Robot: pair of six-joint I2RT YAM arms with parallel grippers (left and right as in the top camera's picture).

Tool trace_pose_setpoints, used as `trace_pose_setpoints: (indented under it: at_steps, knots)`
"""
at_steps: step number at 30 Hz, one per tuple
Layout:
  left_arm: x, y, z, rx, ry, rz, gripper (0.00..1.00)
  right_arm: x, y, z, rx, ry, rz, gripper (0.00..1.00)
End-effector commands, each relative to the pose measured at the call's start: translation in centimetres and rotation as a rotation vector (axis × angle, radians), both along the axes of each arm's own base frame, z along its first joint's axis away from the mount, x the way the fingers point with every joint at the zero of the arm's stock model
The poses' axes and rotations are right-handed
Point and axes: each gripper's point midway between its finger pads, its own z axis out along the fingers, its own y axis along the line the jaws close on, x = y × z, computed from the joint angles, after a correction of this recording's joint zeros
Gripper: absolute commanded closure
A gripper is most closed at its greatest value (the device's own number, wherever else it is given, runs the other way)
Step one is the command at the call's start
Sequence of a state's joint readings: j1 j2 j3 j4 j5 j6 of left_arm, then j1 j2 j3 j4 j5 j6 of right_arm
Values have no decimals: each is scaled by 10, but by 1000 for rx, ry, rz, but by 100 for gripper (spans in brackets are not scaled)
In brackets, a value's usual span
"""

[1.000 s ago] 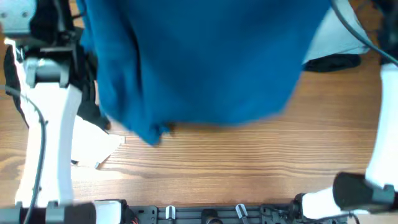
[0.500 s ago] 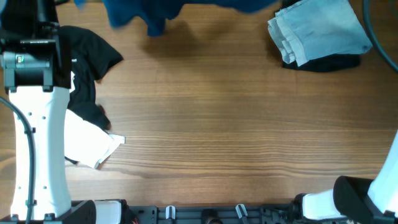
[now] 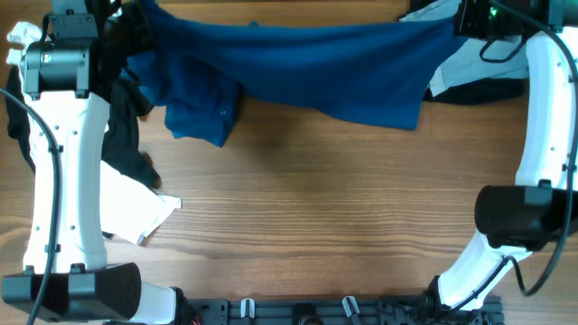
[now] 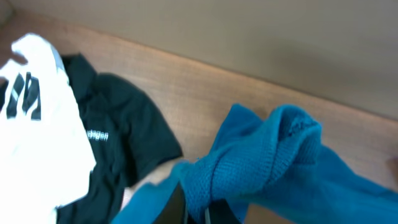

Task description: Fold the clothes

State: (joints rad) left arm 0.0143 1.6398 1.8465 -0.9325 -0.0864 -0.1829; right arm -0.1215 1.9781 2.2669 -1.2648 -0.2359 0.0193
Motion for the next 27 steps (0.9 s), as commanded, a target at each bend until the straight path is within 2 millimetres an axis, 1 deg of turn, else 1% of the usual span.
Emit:
trace_pose_setpoints:
  at_steps: [1, 4, 5, 7, 9, 10, 11, 12, 13, 16, 18, 19, 20, 22, 24, 27]
  knots:
    - [-25, -8, 38, -24, -77, -53, 96, -29, 5, 52, -1, -96, 24, 96]
    - [-54, -15, 75, -41, -164, -82, 96, -65, 6, 92, -11, -165, 15, 96]
    - [-65, -15, 86, -41, -191, -86, 96, -76, 5, 103, -15, -185, 8, 96]
    - [-86, -22, 104, -58, -236, -116, 96, -104, -3, 125, -25, -226, -22, 96]
    - [-105, -27, 113, -73, -250, -140, 96, -123, -9, 133, -27, -229, -49, 96]
    - [-117, -30, 111, -82, -230, -148, 96, -133, -11, 131, -27, -209, -61, 96]
    - [-123, -30, 107, -85, -209, -150, 96, -140, -13, 127, -26, -181, -69, 96]
    - [-131, -31, 96, -94, -157, -152, 96, -150, -13, 118, -27, -129, -68, 96]
    - [-139, -35, 78, -113, -73, -161, 96, -156, -11, 107, -23, -70, -56, 96]
    - [-148, -42, 43, -159, 88, -182, 96, -157, -9, 83, 3, 9, -53, 96]
    - [-152, -50, 17, -207, 198, -206, 96, -159, -8, 59, 23, 87, -54, 96]
    - [-153, -57, 4, -238, 253, -226, 96, -160, -8, 48, 30, 125, -54, 96]
    - [-154, -66, -13, -270, 315, -250, 96, -164, -7, 29, 42, 187, -55, 96]
    - [-154, -81, -38, -300, 403, -293, 96, -169, -8, 8, 59, 264, -78, 96]
    - [-158, -96, -62, -305, 487, -331, 96, -175, -12, -7, 55, 321, -114, 96]
    - [-173, -121, -95, -289, 611, -400, 96, -185, -15, -18, 65, 367, -158, 96]
